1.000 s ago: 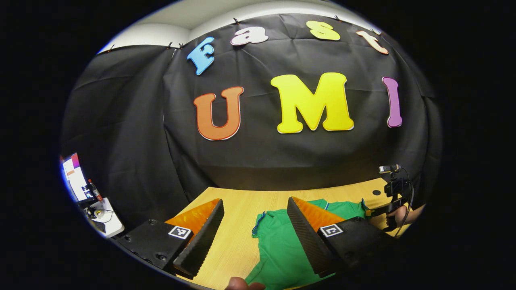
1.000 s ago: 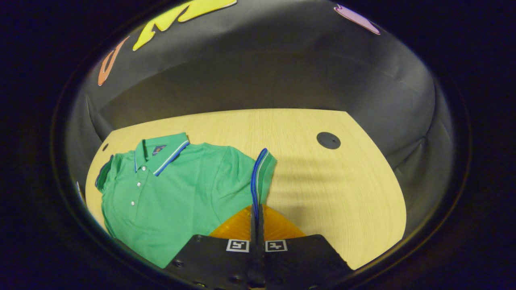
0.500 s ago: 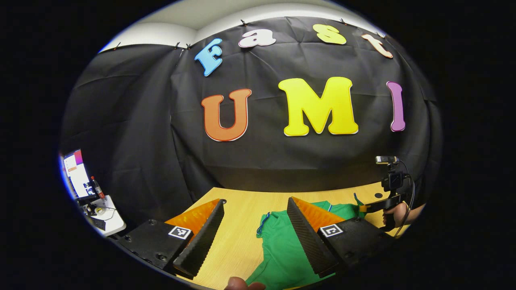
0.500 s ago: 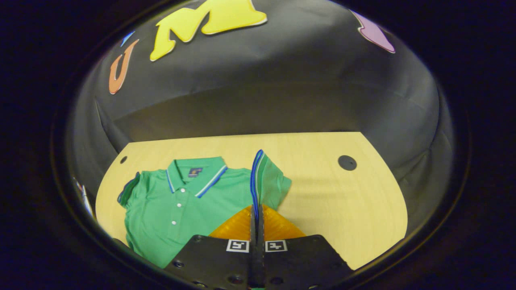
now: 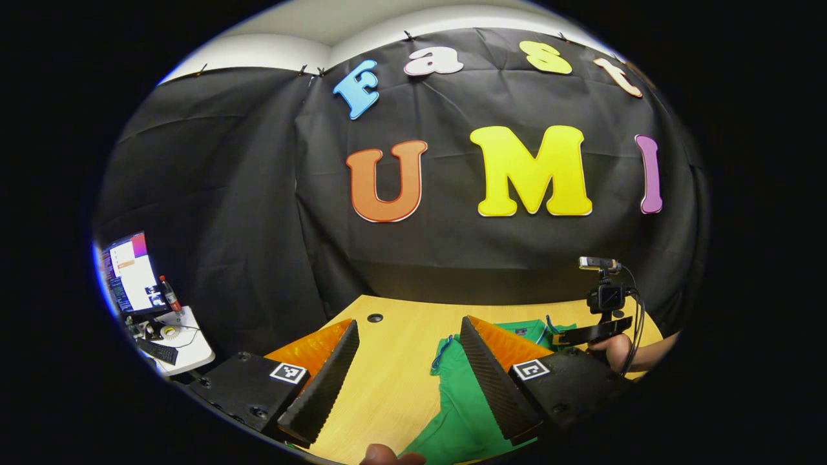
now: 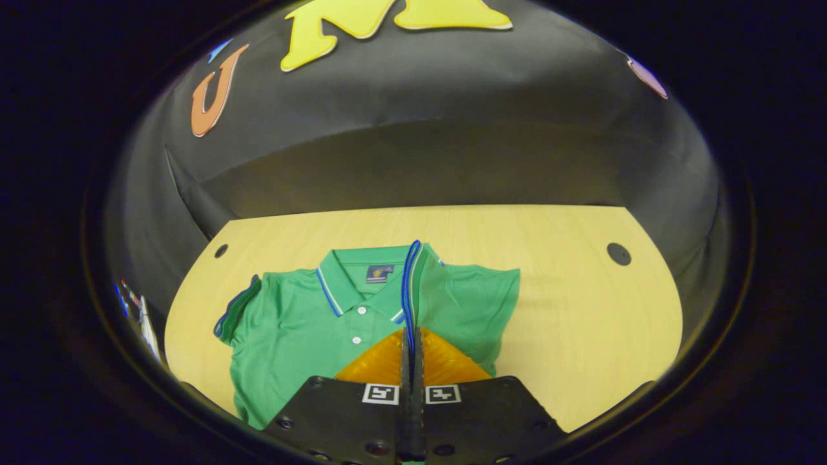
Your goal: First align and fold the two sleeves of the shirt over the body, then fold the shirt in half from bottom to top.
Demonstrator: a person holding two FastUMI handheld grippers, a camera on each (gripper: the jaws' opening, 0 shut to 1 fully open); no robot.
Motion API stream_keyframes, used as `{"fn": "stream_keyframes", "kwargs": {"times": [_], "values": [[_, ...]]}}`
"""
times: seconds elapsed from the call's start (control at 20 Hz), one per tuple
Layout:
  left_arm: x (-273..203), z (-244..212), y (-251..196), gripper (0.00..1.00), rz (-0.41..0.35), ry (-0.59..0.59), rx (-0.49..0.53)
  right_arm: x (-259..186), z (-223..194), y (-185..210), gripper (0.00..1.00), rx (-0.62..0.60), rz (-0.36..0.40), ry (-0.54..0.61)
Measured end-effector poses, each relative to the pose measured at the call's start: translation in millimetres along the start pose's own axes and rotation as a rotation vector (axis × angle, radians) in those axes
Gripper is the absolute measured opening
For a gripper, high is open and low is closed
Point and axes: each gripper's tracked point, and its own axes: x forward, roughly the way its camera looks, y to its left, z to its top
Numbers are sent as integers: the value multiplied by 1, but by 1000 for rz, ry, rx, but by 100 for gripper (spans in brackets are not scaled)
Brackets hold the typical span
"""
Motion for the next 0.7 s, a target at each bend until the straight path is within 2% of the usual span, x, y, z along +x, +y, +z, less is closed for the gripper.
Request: {"fn": "stream_keyframes", "kwargs": {"times": [0.05, 0.25, 0.3, 0.35, 0.7], "values": [[0, 0, 3, 100, 5, 0, 0, 0, 0, 5, 3, 5, 9, 0], [4, -2, 3, 100, -13, 1, -15, -22, 11, 13, 72, -10, 9, -51], [6, -1, 0, 99, -27, 0, -21, -28, 15, 12, 78, -7, 2, -69], [10, -1, -3, 99, -43, -1, -23, -36, 20, 9, 96, -5, -7, -86], [48, -12, -18, 99, -178, 2, -35, -125, 52, -5, 96, -72, -45, -229]]}}
